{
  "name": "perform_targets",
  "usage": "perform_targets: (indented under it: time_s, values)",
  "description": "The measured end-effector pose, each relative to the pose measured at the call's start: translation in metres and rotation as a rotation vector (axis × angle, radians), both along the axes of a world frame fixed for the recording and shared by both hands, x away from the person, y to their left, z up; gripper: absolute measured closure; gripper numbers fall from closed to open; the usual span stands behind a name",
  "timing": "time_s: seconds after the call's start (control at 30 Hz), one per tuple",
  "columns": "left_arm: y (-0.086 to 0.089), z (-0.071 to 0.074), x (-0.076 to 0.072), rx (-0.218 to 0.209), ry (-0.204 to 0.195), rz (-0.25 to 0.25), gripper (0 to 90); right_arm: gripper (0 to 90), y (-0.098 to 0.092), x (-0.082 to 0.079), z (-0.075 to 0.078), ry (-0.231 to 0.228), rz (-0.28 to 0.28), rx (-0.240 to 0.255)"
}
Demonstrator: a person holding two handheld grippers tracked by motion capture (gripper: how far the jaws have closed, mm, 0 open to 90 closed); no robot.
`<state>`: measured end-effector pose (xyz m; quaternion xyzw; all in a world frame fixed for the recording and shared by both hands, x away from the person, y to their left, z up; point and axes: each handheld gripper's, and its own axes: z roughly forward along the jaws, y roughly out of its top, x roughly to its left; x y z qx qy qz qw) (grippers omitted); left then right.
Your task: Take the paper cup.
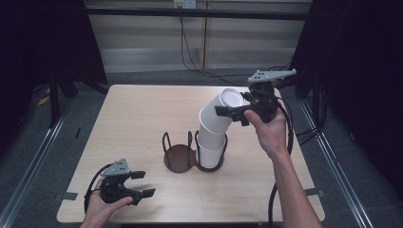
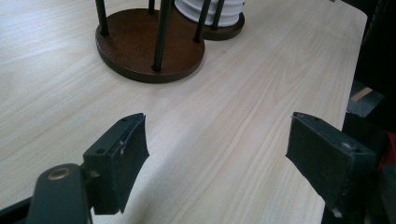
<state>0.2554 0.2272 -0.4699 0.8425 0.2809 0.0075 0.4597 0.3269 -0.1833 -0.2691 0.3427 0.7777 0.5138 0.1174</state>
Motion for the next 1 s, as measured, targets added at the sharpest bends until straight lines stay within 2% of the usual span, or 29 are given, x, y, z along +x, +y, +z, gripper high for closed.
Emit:
perform_targets:
  time_s: [0.1, 0.37, 0.67, 0.77, 0.87, 1.0]
  values:
    - [0.000, 0.001, 0.000, -0.010, -0.004, -0.006, 19.7, 24.3, -0.002, -0.001, -0.001, -0.005, -0.002, 0.018]
    - [0.000, 0.001, 0.000, -0.006, -0.009, 0.003, 19.6, 24.3, -0.012, -0.007, 0.002, -0.035, -0.014, 0.078]
    - [0.000, 0.000, 0.001, -0.004, -0.004, -0.003, 19.1, 24.3, -0.023, -0.012, -0.003, -0.047, -0.012, 0.145]
    - [0.000, 0.000, 0.001, -0.018, 0.002, 0.000, 17.6, 24.3, -0.026, -0.015, -0.003, -0.051, -0.014, 0.155]
    - [0.002, 0.001, 0.002, -0.019, -0.010, 0.000, 16.2, 24.3, -0.028, -0.018, -0.003, -0.056, -0.021, 0.137]
    - [0.002, 0.000, 0.002, -0.017, -0.003, 0.000, 16.3, 24.3, -0.034, -0.021, -0.003, -0.061, -0.028, 0.154]
